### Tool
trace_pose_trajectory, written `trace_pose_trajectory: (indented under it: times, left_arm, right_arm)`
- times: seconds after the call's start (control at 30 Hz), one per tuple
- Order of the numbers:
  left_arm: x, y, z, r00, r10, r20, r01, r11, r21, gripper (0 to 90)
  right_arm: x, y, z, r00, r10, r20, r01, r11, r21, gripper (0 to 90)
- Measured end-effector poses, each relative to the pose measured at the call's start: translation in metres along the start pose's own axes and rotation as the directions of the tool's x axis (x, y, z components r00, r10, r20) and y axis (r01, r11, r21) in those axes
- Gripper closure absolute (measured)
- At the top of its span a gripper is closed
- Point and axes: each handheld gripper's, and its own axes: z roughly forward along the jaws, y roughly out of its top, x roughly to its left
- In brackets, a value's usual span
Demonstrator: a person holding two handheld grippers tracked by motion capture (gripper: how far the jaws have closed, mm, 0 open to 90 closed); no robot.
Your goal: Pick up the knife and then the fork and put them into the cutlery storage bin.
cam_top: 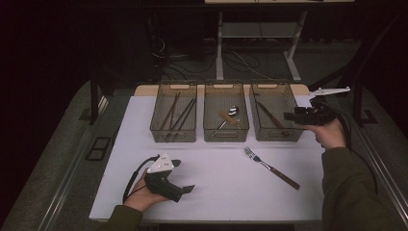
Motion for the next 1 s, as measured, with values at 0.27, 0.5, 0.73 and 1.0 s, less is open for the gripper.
trace_pose_trajectory:
  times: [0.27, 0.5, 0.73, 1.0]
  left_arm:
    - [0.0, 0.0, 0.0, 1.0, -0.003, -0.003, 0.003, 1.0, -0.002, 0.0]
    - [-0.001, 0.0, 0.0, 1.0, -0.005, -0.005, 0.005, 1.0, -0.002, 0.0]
    - [0.0, 0.0, -0.001, 1.0, -0.002, -0.007, 0.002, 1.0, -0.001, 0.0]
    - [-0.001, 0.0, -0.001, 1.0, 0.0, -0.009, 0.0, 1.0, 0.003, 0.0]
  right_arm:
    - [0.028, -0.019, -0.018, 0.9973, -0.071, -0.018, 0.071, 0.997, 0.005, 36.4]
    - [0.051, -0.046, -0.018, 0.9914, -0.112, -0.068, 0.115, 0.992, 0.045, 36.5]
    - [0.066, -0.069, -0.013, 0.9831, -0.156, -0.097, 0.165, 0.982, 0.092, 39.3]
    - [0.08, -0.085, -0.003, 0.975, -0.184, -0.125, 0.204, 0.962, 0.18, 46.7]
